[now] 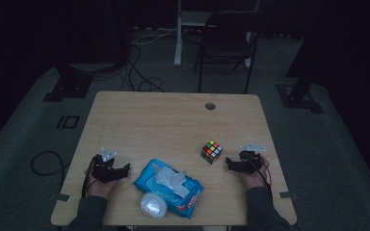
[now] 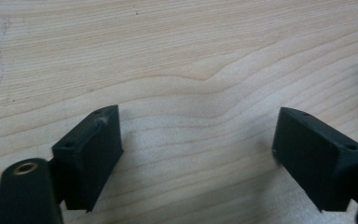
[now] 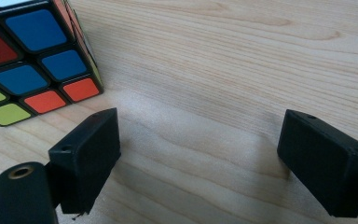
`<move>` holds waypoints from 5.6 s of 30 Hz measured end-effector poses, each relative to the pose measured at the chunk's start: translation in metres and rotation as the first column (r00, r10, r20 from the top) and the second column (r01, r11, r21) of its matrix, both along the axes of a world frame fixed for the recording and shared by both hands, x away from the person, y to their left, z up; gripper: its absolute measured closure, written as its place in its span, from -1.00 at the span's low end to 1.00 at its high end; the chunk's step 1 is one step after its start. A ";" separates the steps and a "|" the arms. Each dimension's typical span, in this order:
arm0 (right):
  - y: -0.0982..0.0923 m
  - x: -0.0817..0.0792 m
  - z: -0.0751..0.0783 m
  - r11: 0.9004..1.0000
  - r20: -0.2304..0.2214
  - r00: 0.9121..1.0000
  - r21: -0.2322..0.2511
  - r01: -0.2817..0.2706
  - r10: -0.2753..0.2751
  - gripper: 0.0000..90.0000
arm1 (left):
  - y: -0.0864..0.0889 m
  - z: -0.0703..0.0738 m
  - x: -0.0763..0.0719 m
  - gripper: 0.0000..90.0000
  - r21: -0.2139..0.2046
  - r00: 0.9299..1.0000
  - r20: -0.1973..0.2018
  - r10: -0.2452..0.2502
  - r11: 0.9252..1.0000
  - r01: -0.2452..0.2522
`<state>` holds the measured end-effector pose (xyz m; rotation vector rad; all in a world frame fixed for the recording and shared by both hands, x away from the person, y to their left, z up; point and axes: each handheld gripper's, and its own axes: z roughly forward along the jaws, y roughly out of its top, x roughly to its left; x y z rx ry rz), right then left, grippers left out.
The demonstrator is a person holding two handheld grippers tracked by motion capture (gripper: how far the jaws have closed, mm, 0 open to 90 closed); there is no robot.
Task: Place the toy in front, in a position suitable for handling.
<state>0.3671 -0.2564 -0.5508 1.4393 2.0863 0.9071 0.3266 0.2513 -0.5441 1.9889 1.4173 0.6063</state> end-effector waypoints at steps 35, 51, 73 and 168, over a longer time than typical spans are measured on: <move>0.000 -0.001 0.000 1.000 0.000 1.000 0.000 -0.011 0.011 -0.70 | -0.021 0.029 -0.076 0.22 -0.060 0.950 0.043 -0.310 0.948 0.312; 0.000 -0.001 0.000 1.000 0.000 1.000 0.000 -0.011 0.011 -0.70 | -0.036 0.024 -0.076 0.39 0.065 0.944 -0.002 -0.330 0.942 0.329; 0.000 -0.001 0.000 1.000 -0.001 1.000 0.000 -0.010 0.010 -0.70 | -0.030 0.039 0.082 0.86 0.202 0.966 -0.102 -0.237 0.946 0.253; 0.059 0.008 0.024 0.939 0.147 0.932 0.048 -0.340 0.330 -0.71 | -0.057 0.065 -0.053 0.26 0.002 0.942 0.161 -0.293 0.955 0.297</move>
